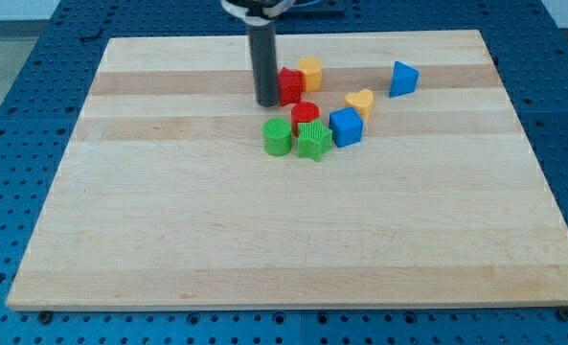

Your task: Slide the yellow hexagon right a bit

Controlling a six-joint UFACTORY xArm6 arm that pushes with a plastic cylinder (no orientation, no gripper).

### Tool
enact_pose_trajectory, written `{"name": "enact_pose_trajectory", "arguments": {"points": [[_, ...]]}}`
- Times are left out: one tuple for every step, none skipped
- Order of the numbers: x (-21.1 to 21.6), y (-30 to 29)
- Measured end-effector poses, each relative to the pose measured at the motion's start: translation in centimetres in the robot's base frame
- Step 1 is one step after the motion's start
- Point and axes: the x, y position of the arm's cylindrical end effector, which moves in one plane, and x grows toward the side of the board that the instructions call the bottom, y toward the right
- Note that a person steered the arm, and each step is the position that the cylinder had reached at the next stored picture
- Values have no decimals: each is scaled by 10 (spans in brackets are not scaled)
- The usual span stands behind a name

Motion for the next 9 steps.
{"name": "enact_pose_trajectory", "arguments": {"points": [[-27,46],[-54,76],[-77,91],[-78,69],[-82,40],[-108,38],[-133,39],[-140,58],[-140,85]]}}
